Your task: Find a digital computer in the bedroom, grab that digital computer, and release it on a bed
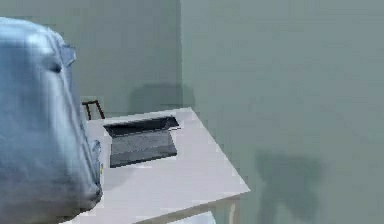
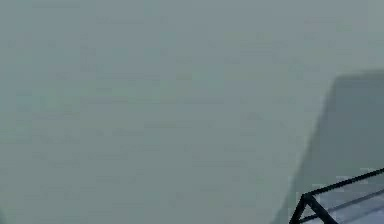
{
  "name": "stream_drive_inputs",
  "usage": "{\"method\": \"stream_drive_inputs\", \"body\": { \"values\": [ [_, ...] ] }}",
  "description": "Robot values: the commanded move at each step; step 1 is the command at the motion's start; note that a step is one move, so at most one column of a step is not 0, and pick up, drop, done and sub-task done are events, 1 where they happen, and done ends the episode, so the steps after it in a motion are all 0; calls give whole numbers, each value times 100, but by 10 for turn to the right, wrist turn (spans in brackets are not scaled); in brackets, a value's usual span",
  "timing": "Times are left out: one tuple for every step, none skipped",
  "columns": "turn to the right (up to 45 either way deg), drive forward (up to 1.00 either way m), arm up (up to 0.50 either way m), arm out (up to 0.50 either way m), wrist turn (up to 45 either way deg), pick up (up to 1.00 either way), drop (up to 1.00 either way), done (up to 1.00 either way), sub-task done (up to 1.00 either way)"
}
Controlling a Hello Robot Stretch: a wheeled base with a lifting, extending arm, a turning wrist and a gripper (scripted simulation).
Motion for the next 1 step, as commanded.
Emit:
{"method": "stream_drive_inputs", "body": {
  "values": [
    [0,30,0,0,0,0,0,0,0]
  ]
}}
